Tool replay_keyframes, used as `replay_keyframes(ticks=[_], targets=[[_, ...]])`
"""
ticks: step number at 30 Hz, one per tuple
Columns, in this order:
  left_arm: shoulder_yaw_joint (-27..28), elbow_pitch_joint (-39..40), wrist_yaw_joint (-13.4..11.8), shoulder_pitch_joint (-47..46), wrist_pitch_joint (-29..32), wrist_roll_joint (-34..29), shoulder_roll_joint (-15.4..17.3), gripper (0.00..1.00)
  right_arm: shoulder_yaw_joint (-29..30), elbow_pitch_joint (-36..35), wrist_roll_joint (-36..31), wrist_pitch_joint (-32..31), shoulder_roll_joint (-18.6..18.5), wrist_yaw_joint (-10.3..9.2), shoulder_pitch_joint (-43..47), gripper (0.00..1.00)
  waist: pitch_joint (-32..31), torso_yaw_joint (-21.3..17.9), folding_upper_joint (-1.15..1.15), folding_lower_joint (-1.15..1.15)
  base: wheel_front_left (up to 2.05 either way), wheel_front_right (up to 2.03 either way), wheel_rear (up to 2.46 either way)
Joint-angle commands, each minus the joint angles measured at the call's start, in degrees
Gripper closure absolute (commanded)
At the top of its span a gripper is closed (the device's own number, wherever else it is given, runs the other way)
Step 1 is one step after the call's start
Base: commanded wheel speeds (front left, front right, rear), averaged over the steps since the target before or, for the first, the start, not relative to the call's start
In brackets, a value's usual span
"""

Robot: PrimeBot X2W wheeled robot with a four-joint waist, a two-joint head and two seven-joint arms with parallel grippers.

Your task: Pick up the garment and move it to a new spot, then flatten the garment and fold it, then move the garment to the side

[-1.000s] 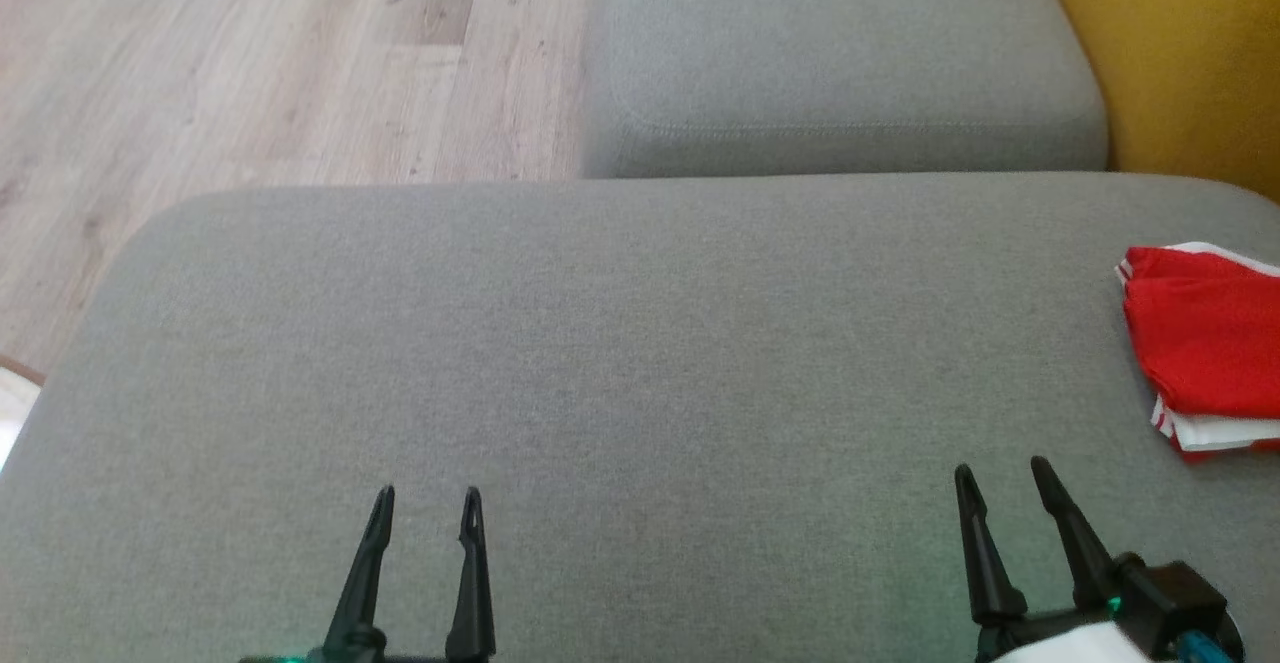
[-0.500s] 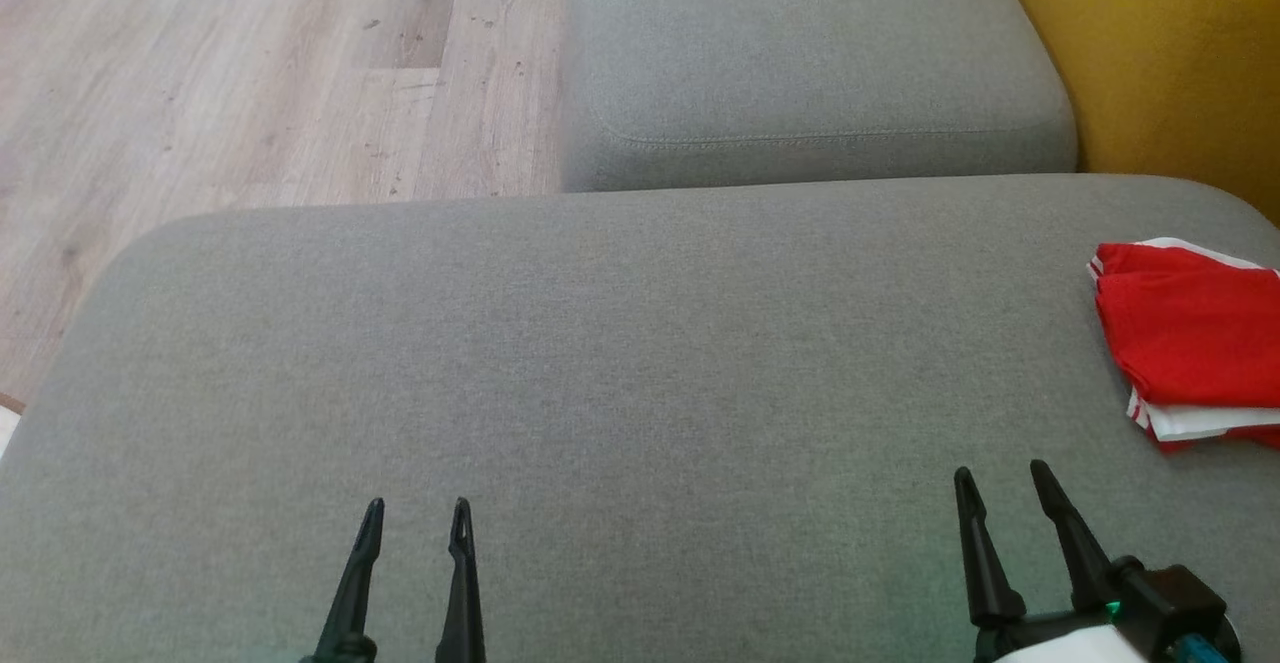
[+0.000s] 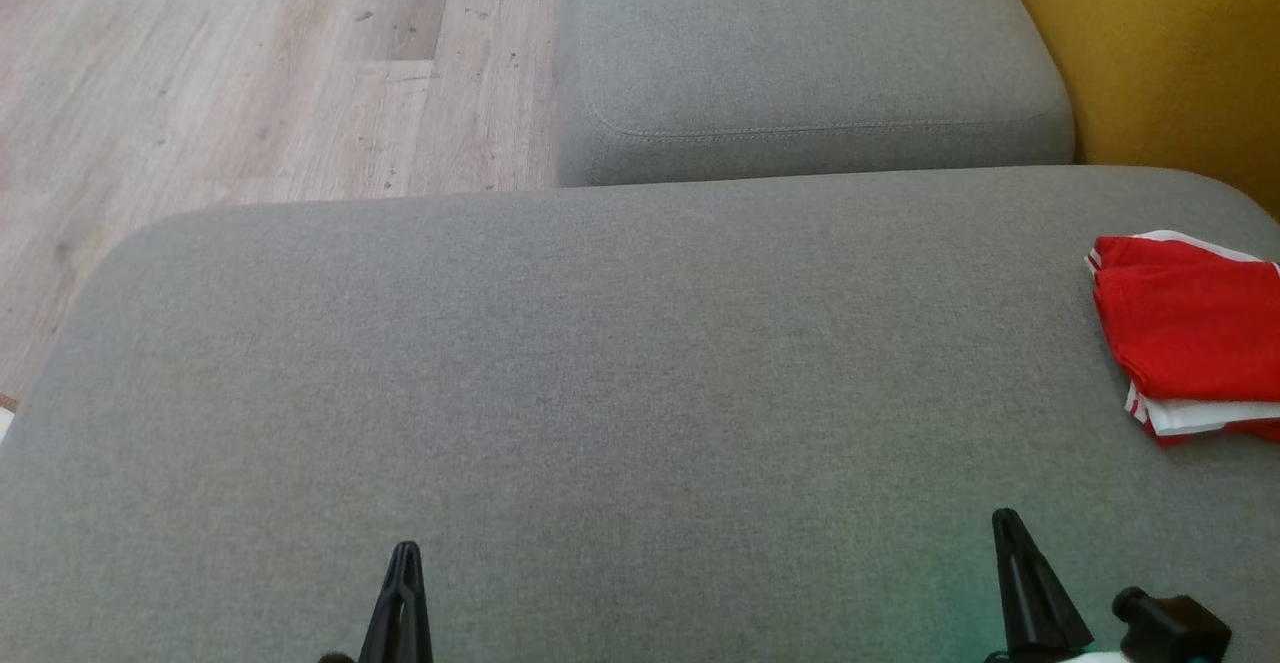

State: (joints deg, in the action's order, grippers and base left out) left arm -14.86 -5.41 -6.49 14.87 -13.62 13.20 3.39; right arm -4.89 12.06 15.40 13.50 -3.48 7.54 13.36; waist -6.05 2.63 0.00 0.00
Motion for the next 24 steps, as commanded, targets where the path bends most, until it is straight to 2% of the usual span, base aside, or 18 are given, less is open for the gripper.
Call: replay_keyframes(ticks=[1,24], targets=[[0.9,1.4,0.5,-2.6,0.2,2.4,0.3,1.0,0.5,-1.5,2.4,-0.6,-0.3,0.0,-2.9,1.0,0.1,0.0,0.0,0.0,0.0,0.0,0.0],[3.8,-1.1,3.4,-6.5,3.3,18.9,1.0,1.0,1.9,-0.8,18.1,-3.9,-0.7,-0.01,-6.2,1.0,1.3,-0.6,0.0,0.0,0.0,0.0,0.0]])
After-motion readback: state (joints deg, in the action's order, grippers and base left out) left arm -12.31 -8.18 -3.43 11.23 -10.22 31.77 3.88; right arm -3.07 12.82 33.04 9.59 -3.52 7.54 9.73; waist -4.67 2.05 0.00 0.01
